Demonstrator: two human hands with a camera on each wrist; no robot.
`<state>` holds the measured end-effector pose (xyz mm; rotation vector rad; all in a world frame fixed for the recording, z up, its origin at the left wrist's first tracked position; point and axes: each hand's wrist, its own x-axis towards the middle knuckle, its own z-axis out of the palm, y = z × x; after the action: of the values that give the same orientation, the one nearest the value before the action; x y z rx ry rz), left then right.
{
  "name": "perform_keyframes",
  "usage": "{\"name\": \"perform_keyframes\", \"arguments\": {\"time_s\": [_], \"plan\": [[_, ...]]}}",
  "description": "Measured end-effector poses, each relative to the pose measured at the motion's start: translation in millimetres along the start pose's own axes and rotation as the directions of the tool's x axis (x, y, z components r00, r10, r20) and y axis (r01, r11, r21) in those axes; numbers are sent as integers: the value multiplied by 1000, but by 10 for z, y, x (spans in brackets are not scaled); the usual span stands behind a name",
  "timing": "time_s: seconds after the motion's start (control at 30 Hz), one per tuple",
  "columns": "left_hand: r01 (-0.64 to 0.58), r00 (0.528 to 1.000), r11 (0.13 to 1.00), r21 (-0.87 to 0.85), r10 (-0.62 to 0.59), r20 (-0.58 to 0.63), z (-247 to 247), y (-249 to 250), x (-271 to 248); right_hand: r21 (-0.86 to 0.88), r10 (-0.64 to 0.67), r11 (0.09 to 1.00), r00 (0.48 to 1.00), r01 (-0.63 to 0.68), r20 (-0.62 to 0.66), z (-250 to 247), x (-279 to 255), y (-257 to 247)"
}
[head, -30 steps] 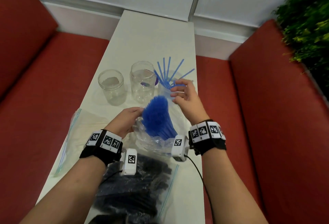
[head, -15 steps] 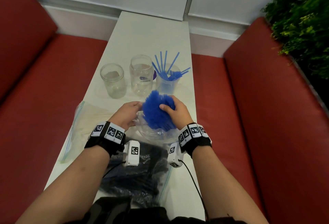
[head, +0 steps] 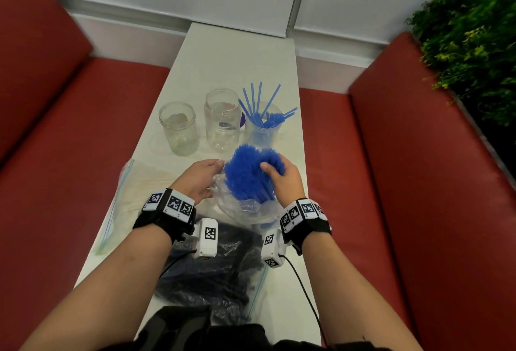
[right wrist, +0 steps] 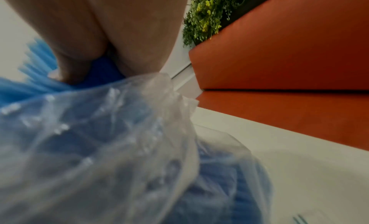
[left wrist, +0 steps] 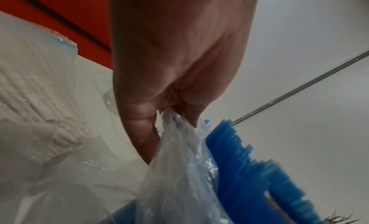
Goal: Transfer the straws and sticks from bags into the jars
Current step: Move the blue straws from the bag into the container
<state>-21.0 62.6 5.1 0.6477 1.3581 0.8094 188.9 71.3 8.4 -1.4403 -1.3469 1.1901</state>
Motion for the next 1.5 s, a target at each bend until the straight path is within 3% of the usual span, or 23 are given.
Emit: {"name": "perform_keyframes", "arguments": {"time_s": [0.17, 0.37, 0.53, 0.7, 0.87, 0.97, 1.23, 1.5], "plan": [[-3, 1000, 1000, -6, 3, 8, -5, 37, 19, 89, -105, 990, 992, 110, -66, -33, 108, -241], [7, 1000, 1000, 3, -7, 19, -14, 73, 79, -2, -41, 999, 999, 41, -29, -4, 100, -124], [17, 999, 1000, 23, -17, 34, -25, 113, 147, 72, -167, 983, 986, 166, 9, -127, 365, -678], [35, 999, 999, 34, -36, 27, -49, 124, 183, 145, -371, 921, 928, 361, 46, -351, 663, -1462], [32, 999, 999, 21, -33, 14, -48, 146, 235, 218, -576, 788, 815, 575, -69, -570, 938, -2175], [30, 999, 999, 25, -31, 24, -29, 153, 272, 231, -615, 739, 774, 633, -152, -614, 1079, -2328], [53, 998, 998, 28, -53, 14, -5, 158, 344, 194, -471, 832, 847, 520, -247, -300, 1423, -1881], [58, 998, 998, 37, -58, 21, -30, 144, 423, 108, -298, 946, 950, 307, -88, -37, 1807, -1216]]}}
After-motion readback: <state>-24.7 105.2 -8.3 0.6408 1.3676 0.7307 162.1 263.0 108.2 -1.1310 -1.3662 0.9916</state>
